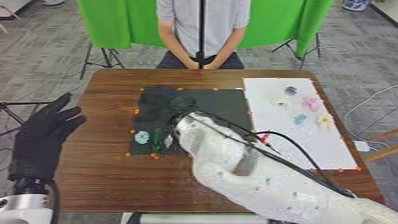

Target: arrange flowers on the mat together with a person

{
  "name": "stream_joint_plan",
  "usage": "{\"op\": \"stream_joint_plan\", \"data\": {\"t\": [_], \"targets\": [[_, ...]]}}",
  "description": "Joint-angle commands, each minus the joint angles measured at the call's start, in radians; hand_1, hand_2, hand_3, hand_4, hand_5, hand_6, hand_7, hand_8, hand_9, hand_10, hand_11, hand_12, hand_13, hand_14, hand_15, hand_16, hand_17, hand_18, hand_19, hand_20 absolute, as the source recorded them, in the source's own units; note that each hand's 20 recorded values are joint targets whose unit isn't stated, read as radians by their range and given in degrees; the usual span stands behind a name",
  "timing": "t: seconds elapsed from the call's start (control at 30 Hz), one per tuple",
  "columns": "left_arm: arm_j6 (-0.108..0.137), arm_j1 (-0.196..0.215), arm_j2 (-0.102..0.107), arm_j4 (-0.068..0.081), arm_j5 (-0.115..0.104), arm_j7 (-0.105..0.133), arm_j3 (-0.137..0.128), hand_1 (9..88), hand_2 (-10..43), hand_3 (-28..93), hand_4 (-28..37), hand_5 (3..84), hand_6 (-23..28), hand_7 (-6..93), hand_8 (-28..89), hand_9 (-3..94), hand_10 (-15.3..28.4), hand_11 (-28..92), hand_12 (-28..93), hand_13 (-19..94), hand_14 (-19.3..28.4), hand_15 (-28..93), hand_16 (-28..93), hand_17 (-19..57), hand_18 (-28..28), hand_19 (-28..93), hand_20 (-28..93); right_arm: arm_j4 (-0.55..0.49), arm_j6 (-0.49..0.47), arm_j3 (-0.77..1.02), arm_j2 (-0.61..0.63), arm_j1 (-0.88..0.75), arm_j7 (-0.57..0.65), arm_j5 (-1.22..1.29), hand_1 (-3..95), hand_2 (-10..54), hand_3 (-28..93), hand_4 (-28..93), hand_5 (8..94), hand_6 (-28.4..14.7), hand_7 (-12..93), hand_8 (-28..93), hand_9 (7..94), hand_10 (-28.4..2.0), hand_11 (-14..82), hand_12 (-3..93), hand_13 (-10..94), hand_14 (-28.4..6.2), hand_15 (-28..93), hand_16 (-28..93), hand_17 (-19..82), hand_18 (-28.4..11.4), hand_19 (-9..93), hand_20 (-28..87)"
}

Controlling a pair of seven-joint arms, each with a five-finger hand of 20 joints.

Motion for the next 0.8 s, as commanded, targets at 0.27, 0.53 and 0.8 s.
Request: {"op": "stream_joint_plan", "data": {"t": [0.27, 0.53, 0.8], "targets": [[-0.017, 0.107, -0.110, 0.010, 0.003, -0.005, -0.052, 19.4, 5.9, 79, -28.3, 37.4, 7.4, 12.9, -10, 33.2, 18.9, 25, 9, 22, 26.5, 56, -12, -10.4, 21.1, 50, 9, -0.210, 0.117, 0.741, 0.087, -0.580, -0.133, 0.687, 23.7, 3.8, 70, -24, 50.9, -2.0, 13, -11, 55.4, -19.0, 19.0, 14.8, 51, -18.6, 57, 9, 15, -23.3, 63, 3], [-0.021, 0.088, -0.137, 0.022, 0.032, -0.025, -0.034, 19.3, 5.9, 79, -28.3, 37.4, 7.2, 12.8, -10, 33.4, 18.9, 25, 9, 22, 26.5, 55, -11, -10.6, 20.8, 49, 10, -0.223, 0.141, 0.969, 0.079, -0.779, -0.267, 0.993, 23.2, 5.2, 73, -24, 49.2, -1.7, 13, -11, 50.8, -19.7, 17.6, 14.6, 45, -19.3, 55, 8, 10, -22.5, 57, 9], [-0.024, 0.059, -0.158, 0.024, 0.107, -0.097, -0.011, 19.7, 5.8, 79, -28.3, 37.6, 6.7, 12.4, -10, 33.7, 18.3, 25, 9, 23, 26.1, 55, -11, -10.7, 20.7, 48, 10, -0.225, 0.142, 1.055, 0.057, -0.864, -0.299, 1.067, 22.6, 5.6, 74, -25, 47.3, -1.5, 12, -11, 47.9, -19.8, 16.1, 14.5, 41, -19.9, 53, 7, 9, -22.4, 54, 12]]}}
